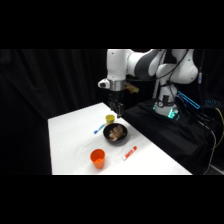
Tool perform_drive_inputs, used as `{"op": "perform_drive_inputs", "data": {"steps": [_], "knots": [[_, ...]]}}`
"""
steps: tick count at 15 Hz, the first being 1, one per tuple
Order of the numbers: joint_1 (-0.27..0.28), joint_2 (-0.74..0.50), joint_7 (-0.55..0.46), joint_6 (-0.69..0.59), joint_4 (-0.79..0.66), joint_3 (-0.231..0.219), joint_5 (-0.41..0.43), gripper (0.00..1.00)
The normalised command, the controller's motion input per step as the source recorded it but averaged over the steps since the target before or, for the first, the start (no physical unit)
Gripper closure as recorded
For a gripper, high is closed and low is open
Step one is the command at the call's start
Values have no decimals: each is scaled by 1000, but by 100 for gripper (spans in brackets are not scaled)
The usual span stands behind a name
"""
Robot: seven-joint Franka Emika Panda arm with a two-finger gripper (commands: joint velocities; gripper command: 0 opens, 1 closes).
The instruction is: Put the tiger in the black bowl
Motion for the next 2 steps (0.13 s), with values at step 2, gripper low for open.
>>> {"op": "perform_drive_inputs", "data": {"steps": [2], "knots": [[-103, -224, -329, -305, 153, 65, 229, 0]]}}
